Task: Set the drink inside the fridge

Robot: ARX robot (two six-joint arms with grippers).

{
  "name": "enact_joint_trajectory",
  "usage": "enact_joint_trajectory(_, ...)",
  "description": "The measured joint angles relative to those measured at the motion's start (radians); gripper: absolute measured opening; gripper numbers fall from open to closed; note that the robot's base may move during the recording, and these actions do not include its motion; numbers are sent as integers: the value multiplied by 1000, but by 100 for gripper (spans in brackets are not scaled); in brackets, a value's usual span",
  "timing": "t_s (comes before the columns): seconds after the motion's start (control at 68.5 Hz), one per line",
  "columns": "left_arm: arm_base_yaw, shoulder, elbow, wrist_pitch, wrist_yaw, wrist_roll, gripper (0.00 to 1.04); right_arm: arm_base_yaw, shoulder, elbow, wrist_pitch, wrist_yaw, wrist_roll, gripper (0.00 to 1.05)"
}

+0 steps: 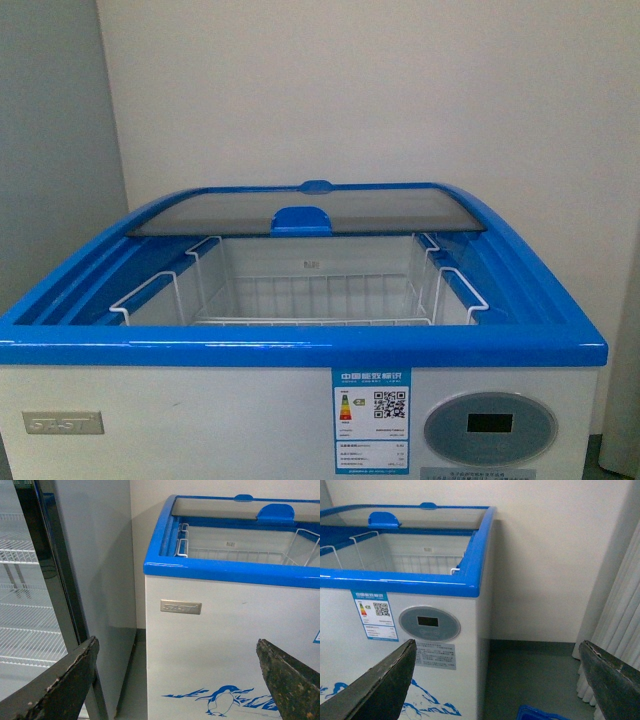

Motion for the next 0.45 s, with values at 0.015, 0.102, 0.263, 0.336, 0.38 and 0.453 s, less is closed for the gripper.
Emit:
enact_joint_trajectory(0.015, 0, 0, 0, 0, 0, 0, 97, 0, 0, 0, 0, 0, 0, 98)
enact_joint_trajectory(0.102, 0, 0, 0, 0, 0, 0, 97, 0, 0, 0, 0, 0, 0, 98)
enact_joint_trajectory(0.263, 0, 0, 0, 0, 0, 0, 97, 0, 0, 0, 0, 0, 0, 98)
enact_joint_trajectory(0.336, 0, 0, 0, 0, 0, 0, 97, 0, 0, 0, 0, 0, 0, 98)
enact_joint_trajectory(0.38, 0, 0, 0, 0, 0, 0, 97, 0, 0, 0, 0, 0, 0, 98)
enact_joint_trajectory(0.453, 0, 0, 0, 0, 0, 0, 97, 0, 0, 0, 0, 0, 0, 98)
